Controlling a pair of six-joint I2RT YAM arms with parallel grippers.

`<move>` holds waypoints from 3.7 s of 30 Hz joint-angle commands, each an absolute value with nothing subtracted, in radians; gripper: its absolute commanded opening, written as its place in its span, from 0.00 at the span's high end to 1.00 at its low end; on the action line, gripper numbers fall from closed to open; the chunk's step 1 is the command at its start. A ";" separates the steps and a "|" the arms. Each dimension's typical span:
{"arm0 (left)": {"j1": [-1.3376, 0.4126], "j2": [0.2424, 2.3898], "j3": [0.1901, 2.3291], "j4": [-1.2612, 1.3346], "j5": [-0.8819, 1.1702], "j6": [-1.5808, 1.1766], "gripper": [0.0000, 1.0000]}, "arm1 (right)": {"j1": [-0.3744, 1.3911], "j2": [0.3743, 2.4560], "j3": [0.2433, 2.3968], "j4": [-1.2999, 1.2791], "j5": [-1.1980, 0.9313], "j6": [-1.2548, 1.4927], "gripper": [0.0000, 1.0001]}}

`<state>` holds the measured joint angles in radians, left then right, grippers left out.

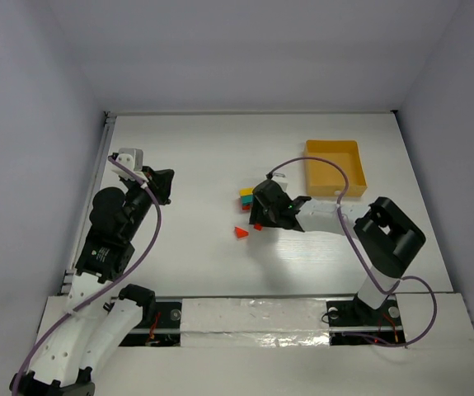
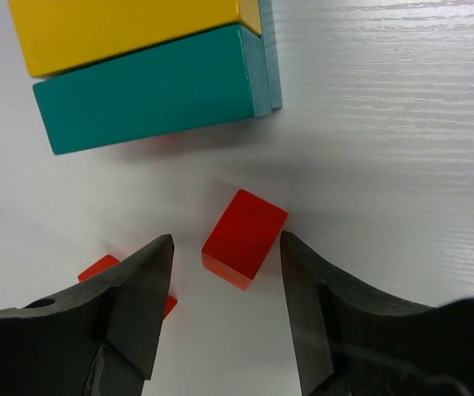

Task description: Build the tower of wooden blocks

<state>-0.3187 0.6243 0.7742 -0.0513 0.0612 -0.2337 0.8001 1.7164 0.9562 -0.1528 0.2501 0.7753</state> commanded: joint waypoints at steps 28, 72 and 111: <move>-0.316 0.614 0.775 -0.008 0.104 -0.238 0.99 | 0.808 1.681 0.983 -0.281 0.376 0.673 0.53; -0.316 0.632 0.775 -0.009 0.095 -0.233 0.99 | 0.707 1.775 1.434 -0.463 0.256 0.388 0.67; -0.316 0.646 0.776 -0.009 0.097 -0.233 0.99 | 0.689 1.884 1.486 -0.460 0.241 0.414 0.67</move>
